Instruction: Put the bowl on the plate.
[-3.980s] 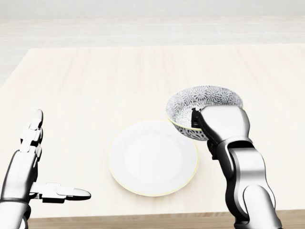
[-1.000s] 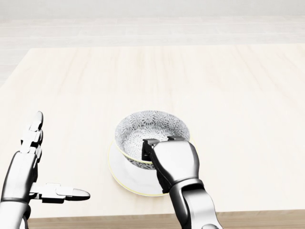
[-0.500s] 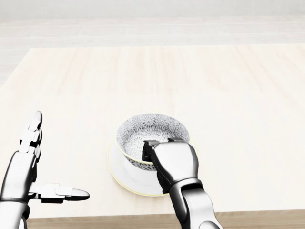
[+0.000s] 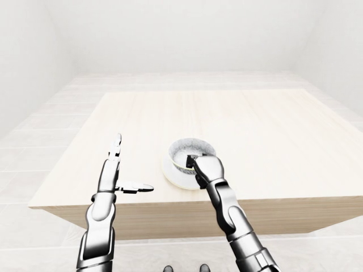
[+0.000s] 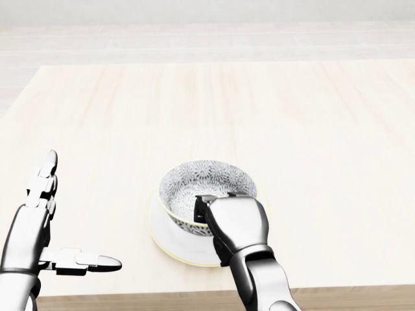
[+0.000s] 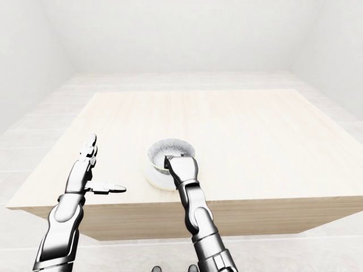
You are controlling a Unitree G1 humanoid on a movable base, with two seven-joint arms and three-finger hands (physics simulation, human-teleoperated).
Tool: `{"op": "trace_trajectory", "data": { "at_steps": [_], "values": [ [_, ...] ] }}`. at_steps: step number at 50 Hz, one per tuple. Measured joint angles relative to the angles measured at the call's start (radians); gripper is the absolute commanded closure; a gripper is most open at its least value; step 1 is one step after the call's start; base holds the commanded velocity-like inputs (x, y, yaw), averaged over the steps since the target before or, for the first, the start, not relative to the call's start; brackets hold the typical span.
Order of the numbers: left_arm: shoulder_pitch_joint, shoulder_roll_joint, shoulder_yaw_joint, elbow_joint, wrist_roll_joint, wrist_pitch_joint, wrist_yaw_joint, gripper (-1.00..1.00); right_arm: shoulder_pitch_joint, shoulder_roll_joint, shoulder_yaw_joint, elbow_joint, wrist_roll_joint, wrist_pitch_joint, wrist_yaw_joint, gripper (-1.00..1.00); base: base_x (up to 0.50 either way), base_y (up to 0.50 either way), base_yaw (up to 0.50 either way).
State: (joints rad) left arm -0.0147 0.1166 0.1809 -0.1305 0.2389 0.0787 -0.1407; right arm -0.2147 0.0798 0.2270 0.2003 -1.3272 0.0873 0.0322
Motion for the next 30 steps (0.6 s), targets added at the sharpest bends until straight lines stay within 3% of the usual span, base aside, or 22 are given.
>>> {"op": "trace_trajectory", "data": {
  "at_steps": [30],
  "values": [
    [0.003, -0.003, -0.006, 0.002, 0.005, -0.004, 0.003, -1.00, -0.016, -0.007, -0.009, 0.037, 0.001, 0.000, -0.017, 0.58, 0.00, 0.00, 0.00]
  ]
}}
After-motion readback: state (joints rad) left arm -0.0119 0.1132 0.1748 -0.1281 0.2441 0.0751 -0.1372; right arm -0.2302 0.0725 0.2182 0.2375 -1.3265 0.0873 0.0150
